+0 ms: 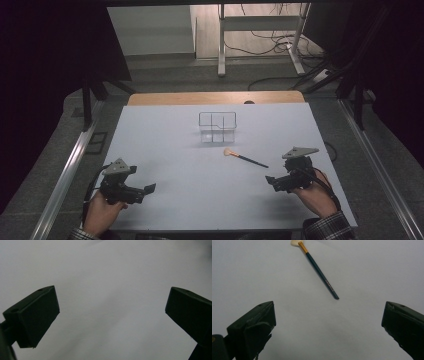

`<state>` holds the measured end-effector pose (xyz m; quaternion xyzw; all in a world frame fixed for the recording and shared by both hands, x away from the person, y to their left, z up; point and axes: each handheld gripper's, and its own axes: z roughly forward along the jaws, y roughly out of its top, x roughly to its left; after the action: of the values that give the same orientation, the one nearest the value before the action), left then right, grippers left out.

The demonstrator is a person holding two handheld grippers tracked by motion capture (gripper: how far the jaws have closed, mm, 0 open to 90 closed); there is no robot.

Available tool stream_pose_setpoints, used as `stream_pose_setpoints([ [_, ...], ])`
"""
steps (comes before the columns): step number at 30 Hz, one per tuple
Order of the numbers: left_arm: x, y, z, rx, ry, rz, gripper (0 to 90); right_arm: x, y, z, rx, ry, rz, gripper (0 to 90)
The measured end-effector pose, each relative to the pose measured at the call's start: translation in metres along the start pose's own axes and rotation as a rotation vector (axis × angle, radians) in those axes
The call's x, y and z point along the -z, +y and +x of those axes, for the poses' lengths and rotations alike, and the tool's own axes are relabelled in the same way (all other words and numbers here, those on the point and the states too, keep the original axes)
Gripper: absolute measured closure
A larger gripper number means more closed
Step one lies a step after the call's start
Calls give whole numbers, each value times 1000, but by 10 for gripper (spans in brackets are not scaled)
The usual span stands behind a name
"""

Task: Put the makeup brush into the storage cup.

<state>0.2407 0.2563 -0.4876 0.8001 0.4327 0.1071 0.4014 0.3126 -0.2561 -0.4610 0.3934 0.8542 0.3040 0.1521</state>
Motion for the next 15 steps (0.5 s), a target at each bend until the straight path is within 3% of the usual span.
stream_pose_setpoints([
  [15, -1, 0, -1, -28, 27, 19, 0, -7, 12, -5, 7, -8, 46, 0],
])
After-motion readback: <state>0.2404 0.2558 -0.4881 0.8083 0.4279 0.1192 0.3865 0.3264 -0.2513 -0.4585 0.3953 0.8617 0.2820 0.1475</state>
